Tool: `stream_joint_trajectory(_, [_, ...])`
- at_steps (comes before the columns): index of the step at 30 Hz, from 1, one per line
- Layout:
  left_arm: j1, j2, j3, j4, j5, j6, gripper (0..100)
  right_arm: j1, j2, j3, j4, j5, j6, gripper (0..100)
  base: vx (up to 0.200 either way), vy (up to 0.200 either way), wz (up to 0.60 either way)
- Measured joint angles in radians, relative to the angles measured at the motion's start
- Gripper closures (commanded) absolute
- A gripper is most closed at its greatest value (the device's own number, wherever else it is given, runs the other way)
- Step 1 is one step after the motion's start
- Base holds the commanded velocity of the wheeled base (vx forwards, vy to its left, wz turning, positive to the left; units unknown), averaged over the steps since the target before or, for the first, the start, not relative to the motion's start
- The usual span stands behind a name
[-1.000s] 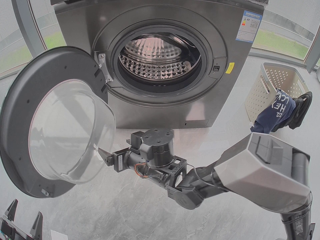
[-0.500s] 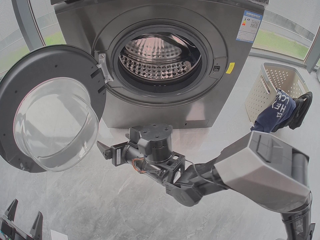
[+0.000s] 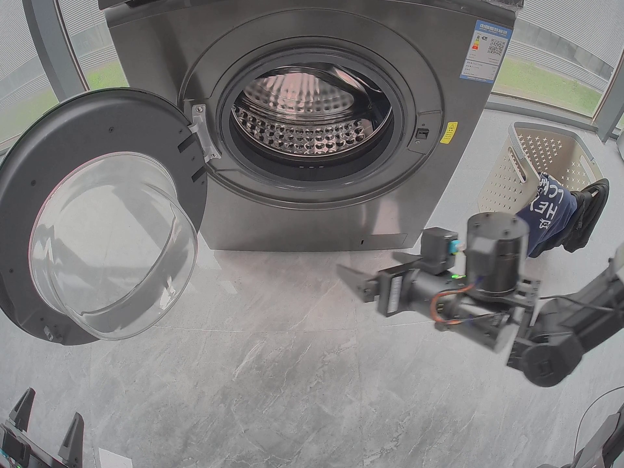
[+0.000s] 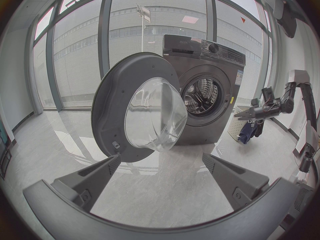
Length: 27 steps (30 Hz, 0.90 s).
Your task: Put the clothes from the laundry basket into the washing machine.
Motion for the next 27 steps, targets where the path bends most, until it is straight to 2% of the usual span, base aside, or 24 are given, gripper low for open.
stream_joint_trajectory(9, [0.0, 0.0, 0.0, 0.0, 0.0, 0.001, 0, -0.254, -0.44, 0.384, -0.003, -0.011, -0.079, 0, 0.0, 0.0, 0.0])
stream_joint_trajectory(15, [0.0, 0.0, 0.0, 0.0, 0.0, 0.001, 0, -0.423, -0.733, 0.567, 0.082, 0.005, -0.119, 0, 0.0, 0.0, 0.0])
stream_joint_trajectory(21, [0.0, 0.0, 0.0, 0.0, 0.0, 0.001, 0, -0.55, -1.033, 0.66, 0.291, 0.037, -0.147, 0, 0.0, 0.0, 0.0])
stream_joint_trajectory(27, [0.0, 0.0, 0.0, 0.0, 0.0, 0.001, 0, -0.632, -1.342, 0.707, 0.603, 0.071, -0.167, 0, 0.0, 0.0, 0.0])
